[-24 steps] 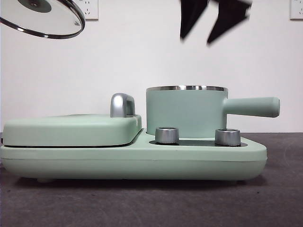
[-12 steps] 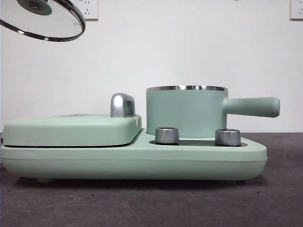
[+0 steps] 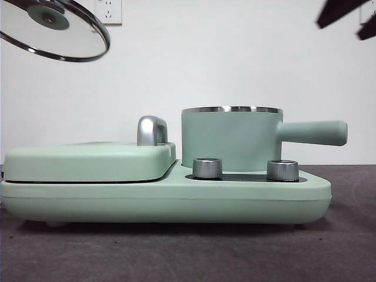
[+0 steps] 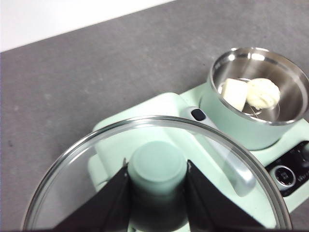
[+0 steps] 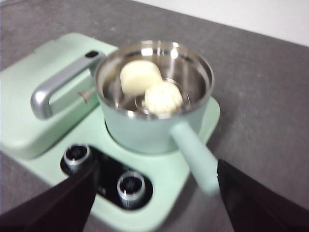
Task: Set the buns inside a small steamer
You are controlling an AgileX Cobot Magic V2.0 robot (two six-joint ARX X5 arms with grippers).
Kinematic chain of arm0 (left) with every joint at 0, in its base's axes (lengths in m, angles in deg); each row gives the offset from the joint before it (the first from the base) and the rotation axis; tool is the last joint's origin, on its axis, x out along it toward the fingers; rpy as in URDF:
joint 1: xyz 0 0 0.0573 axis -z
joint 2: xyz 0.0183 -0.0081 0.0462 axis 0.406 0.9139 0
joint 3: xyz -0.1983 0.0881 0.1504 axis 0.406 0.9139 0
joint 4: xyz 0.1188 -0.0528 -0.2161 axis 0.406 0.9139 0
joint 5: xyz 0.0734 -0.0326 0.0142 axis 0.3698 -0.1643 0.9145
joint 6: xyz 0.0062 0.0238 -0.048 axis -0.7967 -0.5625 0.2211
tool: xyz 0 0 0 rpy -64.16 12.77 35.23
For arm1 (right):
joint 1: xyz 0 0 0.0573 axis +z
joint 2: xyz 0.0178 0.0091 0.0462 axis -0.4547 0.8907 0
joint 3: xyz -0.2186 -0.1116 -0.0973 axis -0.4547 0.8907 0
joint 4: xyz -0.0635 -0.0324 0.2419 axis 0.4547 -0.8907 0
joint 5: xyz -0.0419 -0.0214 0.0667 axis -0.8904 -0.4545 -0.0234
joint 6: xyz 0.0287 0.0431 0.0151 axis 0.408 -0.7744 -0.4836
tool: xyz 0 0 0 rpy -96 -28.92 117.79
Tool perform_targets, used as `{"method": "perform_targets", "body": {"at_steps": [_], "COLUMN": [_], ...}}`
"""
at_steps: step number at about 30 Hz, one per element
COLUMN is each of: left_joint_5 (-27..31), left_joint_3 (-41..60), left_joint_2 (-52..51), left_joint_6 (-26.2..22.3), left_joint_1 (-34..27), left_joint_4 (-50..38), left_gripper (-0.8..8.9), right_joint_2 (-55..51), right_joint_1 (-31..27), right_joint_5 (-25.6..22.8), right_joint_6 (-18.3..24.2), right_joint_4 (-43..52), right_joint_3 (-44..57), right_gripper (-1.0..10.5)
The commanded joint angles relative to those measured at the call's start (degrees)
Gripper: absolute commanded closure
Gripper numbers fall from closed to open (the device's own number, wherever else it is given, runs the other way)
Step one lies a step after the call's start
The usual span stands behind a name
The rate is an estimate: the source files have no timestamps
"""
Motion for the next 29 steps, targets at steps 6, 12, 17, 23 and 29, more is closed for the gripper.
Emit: {"method": "perform_targets", "body": {"at_steps": [6, 12, 17, 23, 29], "left_joint_5": [-0.9, -0.9, -0.8, -0.7, 0.3], "left_joint_3": [-1.0, -1.0, -1.0, -1.2, -1.2], "left_joint_2": [6.6, 13.9, 20.3, 26.5, 31.6], "left_joint_6": [1.5, 4.5, 6.4, 6.8, 6.7], "left_joint_1": [6.9, 13.5, 18.6, 22.4, 23.6], "left_joint_4": [-6.8, -18.5, -30.2, -43.2, -51.0], "left_gripper": [7.98, 7.98, 7.98, 7.98, 7.98], "right_joint_2": [-7.4, -8.6, -8.4, -8.4, -8.4], "right_joint_1": [0.5, 0.5, 0.5, 0.5, 0.5], "right_joint_5": [-3.0, -4.3, -4.3, -4.3, -4.3], "right_joint_6": [-3.1, -3.2, -3.9, -4.7, -4.7], "right_joint_4": [-4.5, -4.5, -3.7, -3.7, -3.7], "right_joint_3": [-0.4, -0.4, -0.4, -0.4, -0.4], "right_gripper": [5.7, 5.7, 5.7, 5.7, 5.7]}}
